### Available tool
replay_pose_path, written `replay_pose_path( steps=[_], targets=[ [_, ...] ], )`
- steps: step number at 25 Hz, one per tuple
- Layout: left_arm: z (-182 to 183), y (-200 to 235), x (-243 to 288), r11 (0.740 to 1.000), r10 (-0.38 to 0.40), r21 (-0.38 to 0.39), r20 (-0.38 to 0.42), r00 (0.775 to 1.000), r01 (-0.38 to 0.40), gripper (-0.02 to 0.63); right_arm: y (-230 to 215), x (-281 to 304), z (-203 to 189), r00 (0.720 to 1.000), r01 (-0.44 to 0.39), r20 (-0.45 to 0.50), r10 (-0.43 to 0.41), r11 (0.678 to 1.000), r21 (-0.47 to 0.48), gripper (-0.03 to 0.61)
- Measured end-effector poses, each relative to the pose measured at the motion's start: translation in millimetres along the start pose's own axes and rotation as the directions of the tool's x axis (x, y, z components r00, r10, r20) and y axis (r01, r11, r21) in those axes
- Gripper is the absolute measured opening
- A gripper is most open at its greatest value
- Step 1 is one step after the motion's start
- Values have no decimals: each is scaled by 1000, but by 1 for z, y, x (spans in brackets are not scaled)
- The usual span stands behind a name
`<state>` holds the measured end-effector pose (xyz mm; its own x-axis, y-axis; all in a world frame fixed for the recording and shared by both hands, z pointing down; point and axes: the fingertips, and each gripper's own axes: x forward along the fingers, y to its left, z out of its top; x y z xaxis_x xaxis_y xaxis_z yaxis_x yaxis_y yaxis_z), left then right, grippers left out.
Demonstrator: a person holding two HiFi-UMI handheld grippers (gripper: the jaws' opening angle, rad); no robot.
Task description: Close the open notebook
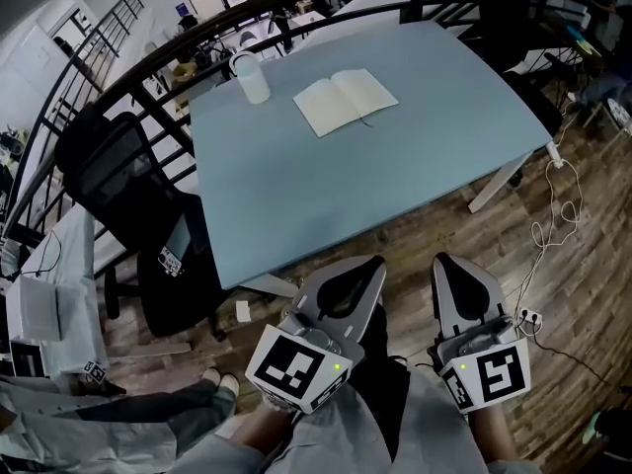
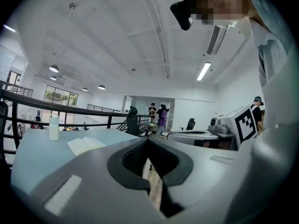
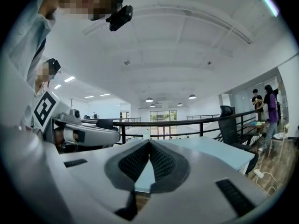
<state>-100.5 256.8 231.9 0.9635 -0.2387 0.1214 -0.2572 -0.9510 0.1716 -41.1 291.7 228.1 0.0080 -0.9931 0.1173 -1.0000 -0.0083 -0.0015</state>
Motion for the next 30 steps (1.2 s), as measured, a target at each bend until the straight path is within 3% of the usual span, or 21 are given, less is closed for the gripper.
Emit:
replay_pose_path(
  steps=[8, 13, 17, 24, 30],
  targets=[
    [18, 26, 36, 1000, 13, 23, 12, 1000, -13, 4, -29, 38, 11, 1000, -18, 0, 18, 1000, 0, 0],
    [24, 42, 63, 1000, 18, -5, -17, 1000, -18, 4, -49, 64, 13, 1000, -29, 2, 29, 1000, 5, 0],
    [29, 62, 81, 999, 26, 34, 4, 1000, -26, 4, -63, 86, 16, 999, -36, 1, 36, 999, 9, 0],
    [32, 94, 112, 998, 50, -21, -27, 998, -51, 5, -84, 129, 16, 998, -60, -16, 60, 998, 13, 0],
    [33, 126, 134, 998, 70, -11, -5, 998, -70, 3, -97, 166, 14, 996, -87, -28, 87, 996, 2, 0]
  ],
)
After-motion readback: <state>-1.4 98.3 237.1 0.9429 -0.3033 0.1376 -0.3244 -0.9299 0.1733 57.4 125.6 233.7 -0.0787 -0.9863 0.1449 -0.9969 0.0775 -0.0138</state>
